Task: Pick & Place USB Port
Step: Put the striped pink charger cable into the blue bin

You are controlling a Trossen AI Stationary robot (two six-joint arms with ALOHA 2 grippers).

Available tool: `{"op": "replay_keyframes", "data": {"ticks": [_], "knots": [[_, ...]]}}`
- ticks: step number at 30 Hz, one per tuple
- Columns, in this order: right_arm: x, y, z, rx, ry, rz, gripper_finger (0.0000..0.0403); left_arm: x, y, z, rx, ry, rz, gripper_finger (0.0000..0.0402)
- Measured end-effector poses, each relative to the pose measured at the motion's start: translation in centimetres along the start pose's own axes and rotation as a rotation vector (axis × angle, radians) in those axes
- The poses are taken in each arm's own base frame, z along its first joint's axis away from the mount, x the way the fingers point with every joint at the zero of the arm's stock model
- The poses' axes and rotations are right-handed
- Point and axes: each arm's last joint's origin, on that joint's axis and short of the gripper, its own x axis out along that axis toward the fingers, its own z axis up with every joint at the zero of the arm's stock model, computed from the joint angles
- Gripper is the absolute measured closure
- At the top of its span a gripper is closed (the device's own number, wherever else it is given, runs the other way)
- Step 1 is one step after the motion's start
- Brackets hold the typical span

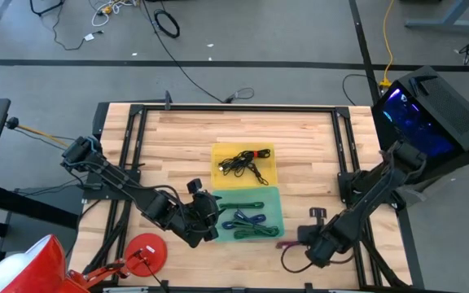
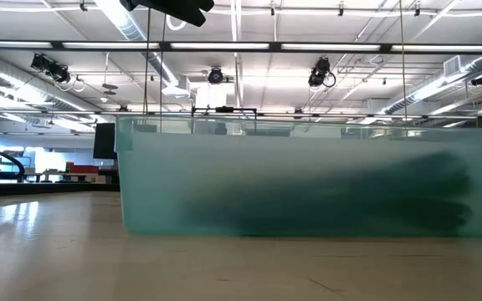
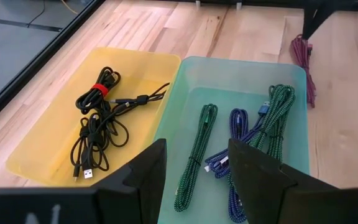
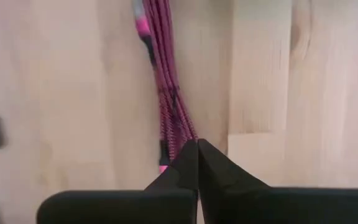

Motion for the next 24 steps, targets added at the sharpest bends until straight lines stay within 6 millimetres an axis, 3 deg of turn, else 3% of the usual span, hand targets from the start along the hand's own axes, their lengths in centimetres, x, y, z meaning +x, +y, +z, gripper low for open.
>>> {"op": "replay_keyframes", "data": {"ticks": [3,9,17,24], "knots": [[-0.9,-0.2,0.0,0.028,-0.038,0.012,0.0402,0.0,0.0,0.0,0.0,0.0,0.0,0.0225],[-0.7,0.6,0.3,0.027,-0.024,0.112,0.0389,0.0,0.0,0.0,0.0,0.0,0.0,0.0225],[-0.6,1.2,0.8,0.011,-0.085,0.152,0.0308,0.0,0.0,0.0,0.004,0.0,0.0,0.0225],[0.6,1.7,1.1,-0.007,-0.082,0.136,0.0239,0.0,0.0,0.0,0.004,0.0,0.0,0.0225]]}}
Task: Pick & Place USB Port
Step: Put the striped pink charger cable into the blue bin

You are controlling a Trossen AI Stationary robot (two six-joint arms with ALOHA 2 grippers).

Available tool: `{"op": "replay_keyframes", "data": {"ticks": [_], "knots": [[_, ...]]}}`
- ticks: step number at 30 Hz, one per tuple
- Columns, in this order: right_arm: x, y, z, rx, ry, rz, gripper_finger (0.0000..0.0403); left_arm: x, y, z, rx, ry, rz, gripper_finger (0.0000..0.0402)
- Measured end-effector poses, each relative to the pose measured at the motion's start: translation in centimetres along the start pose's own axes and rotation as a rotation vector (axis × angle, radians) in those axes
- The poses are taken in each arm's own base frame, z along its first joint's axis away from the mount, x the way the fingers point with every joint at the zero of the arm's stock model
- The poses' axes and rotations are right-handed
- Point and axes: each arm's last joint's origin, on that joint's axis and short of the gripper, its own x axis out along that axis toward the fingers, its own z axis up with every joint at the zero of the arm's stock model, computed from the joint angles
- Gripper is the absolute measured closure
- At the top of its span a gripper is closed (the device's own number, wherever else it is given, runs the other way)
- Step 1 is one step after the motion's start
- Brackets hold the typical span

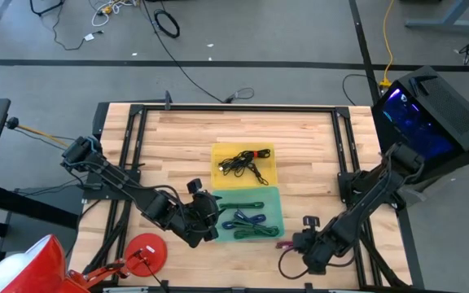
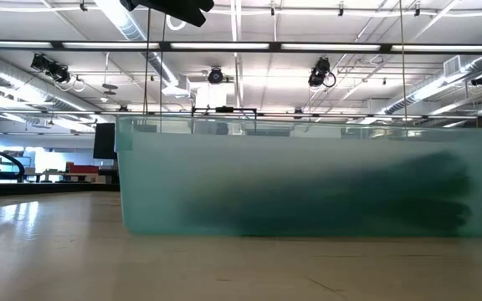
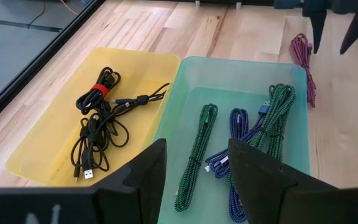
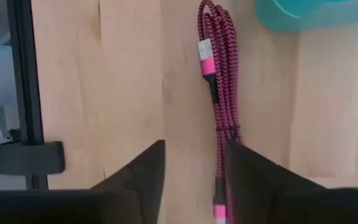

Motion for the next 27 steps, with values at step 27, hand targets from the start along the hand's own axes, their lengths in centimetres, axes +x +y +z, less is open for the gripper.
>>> {"op": "replay_keyframes", "data": {"ticks": [27], "knots": [[3.9,-0.5,0.6,0.02,0.025,-0.12,0.0195,0.0,-0.1,0.0,0.0,0.01,-0.016,0.0225]]}}
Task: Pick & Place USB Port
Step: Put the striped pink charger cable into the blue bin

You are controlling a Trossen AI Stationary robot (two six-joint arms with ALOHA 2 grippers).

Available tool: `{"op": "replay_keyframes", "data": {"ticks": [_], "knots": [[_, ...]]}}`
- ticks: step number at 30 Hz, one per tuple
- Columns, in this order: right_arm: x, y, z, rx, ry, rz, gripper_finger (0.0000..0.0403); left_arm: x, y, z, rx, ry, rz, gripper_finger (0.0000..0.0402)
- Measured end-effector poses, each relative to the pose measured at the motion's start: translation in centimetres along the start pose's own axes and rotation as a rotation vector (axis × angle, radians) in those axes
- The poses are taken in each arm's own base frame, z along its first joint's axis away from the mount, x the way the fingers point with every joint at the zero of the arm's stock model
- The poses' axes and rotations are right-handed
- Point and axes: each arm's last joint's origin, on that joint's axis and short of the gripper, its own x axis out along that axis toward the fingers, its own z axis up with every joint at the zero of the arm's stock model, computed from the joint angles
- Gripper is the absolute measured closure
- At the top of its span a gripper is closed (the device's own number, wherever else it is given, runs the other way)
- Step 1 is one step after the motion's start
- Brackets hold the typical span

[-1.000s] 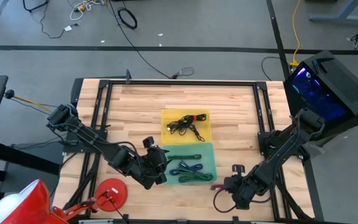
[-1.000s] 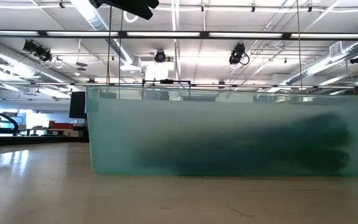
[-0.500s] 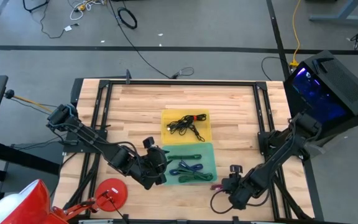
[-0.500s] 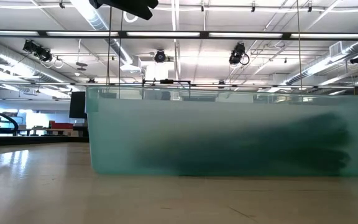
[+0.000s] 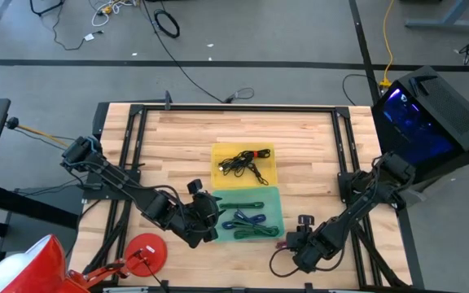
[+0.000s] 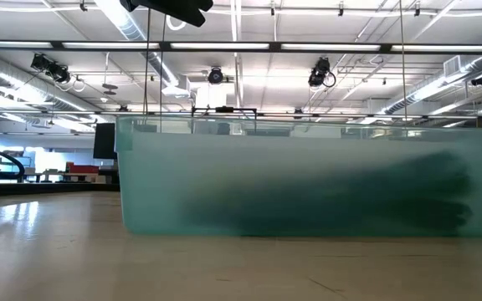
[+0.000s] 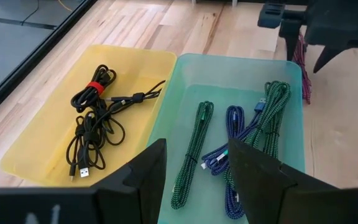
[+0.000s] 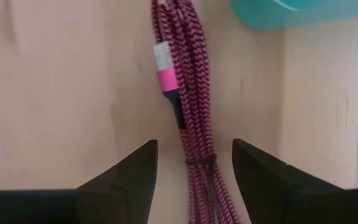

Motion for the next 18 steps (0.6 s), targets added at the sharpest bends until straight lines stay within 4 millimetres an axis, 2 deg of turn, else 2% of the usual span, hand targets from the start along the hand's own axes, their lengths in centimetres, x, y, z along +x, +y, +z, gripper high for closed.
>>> {"op": "replay_keyframes", "data": {"ticks": [4,6,8,12,13,18], "knots": [[0.61,-0.07,0.09,0.003,0.013,-0.017,0.0198,0.0,0.0,0.0,0.0,0.0,0.0,0.0225],[0.7,-0.01,0.11,-0.018,0.013,-0.017,0.0213,0.0,0.0,0.0,0.0,0.0,0.0,0.0225],[0.71,0.03,0.12,-0.035,0.014,-0.012,0.0244,0.0,0.0,0.0,0.0,0.0,0.0,0.0225],[0.7,0.09,0.06,-0.085,0.056,0.027,0.0362,0.0,0.0,0.0,0.0,0.0,0.0,0.0225],[0.67,0.06,0.1,-0.099,0.067,0.039,0.0378,0.0,0.0,0.0,0.0,0.0,0.0,0.0225],[-0.01,-0.02,-0.08,-0.119,0.124,0.112,0.0392,0.0,0.0,-0.01,0.001,0.0,0.0,0.0225]]}}
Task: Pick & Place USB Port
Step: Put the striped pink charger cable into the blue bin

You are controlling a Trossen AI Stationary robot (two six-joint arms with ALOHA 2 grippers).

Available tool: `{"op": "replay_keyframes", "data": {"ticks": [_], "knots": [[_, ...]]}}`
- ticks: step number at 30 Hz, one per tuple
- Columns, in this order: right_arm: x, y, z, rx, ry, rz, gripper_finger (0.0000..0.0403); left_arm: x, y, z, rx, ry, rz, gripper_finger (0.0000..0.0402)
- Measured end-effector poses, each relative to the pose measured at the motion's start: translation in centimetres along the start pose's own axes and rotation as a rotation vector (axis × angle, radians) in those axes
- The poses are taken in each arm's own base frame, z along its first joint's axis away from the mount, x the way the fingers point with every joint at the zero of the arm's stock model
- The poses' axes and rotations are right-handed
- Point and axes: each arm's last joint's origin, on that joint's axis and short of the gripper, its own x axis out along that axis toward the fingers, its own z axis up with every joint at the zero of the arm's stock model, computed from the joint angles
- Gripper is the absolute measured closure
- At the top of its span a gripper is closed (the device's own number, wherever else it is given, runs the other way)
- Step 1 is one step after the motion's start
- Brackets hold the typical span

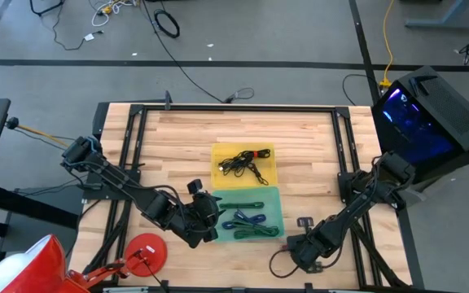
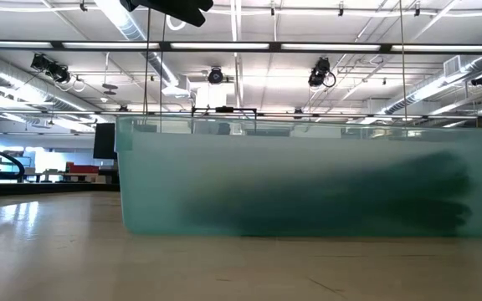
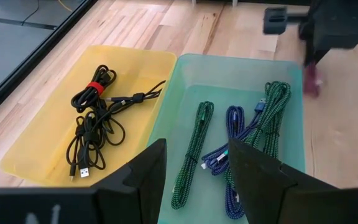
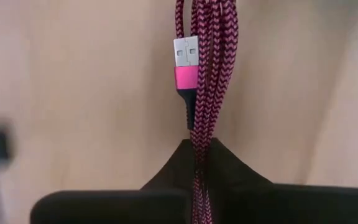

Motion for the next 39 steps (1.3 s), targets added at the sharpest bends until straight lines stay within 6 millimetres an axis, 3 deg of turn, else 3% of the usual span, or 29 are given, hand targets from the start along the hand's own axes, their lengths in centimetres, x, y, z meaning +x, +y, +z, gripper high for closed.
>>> {"op": "replay_keyframes", "data": {"ticks": [9,19,23,30,39], "knots": [[-4.0,-1.1,-1.5,0.012,0.028,-0.002,0.0393,0.0,0.0,0.0,0.001,0.0,0.001,0.0225],[-10.1,-3.5,-1.7,0.049,-0.282,-0.06,0.0393,0.0,0.0,0.0,0.001,0.0,0.001,0.0225],[-11.0,-4.8,-0.2,0.021,-0.414,-0.107,0.0393,0.1,0.1,0.1,0.0,-0.001,0.006,0.0225],[-12.0,-7.0,4.1,-0.111,-0.645,-0.095,0.0393,0.7,0.7,0.4,-0.014,0.001,0.029,0.0225],[-11.6,-10.2,6.5,-0.079,-0.686,-0.153,0.0394,0.8,0.8,0.4,0.003,0.004,0.031,0.0225]]}}
